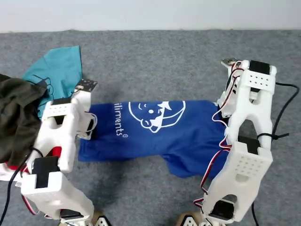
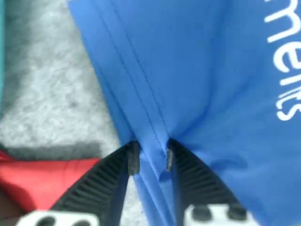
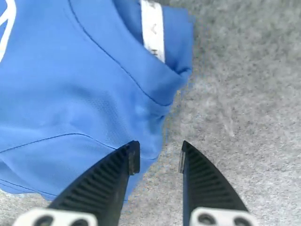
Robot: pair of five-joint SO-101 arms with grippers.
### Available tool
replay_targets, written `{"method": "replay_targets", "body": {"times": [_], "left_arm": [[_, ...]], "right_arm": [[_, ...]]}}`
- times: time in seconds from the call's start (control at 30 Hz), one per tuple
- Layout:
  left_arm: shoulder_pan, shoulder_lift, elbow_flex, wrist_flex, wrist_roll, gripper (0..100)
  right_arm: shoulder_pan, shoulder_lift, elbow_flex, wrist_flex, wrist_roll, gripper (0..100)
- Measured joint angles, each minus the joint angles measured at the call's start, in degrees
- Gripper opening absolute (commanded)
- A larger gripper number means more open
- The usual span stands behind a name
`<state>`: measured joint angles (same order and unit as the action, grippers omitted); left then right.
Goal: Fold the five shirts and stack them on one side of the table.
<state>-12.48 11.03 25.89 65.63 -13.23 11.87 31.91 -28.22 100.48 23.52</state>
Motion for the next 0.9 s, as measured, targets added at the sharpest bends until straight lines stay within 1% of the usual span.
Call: {"method": "replay_targets", "body": {"times": [0.17, 0.3, 0.63, 0.73, 0.83, 0.9], "left_arm": [[-1.4, 0.1, -1.0, 1.0, -1.4, 11], [-1.6, 0.1, -4.4, 4.8, -2.5, 11], [-2.1, 0.2, -24.4, 20.5, -2.7, 11], [-2.1, 0.2, -27.6, 24.8, -2.7, 11], [-2.1, 0.2, -28.6, 27.6, -2.7, 11], [-0.9, 0.2, -28.6, 29.8, -2.7, 11]], "right_arm": [[0.0, 0.0, 0.0, 0.0, 0.0, 15.1], [0.0, 0.0, 0.0, 0.0, 0.0, 15.1], [0.0, 0.0, 0.0, 0.0, 0.0, 15.1], [0.0, -1.2, 1.7, 0.0, 0.0, 15.1], [0.0, -5.1, 6.6, 0.0, 0.0, 15.1], [0.0, -8.4, 10.9, 0.0, 0.0, 15.1]]}}
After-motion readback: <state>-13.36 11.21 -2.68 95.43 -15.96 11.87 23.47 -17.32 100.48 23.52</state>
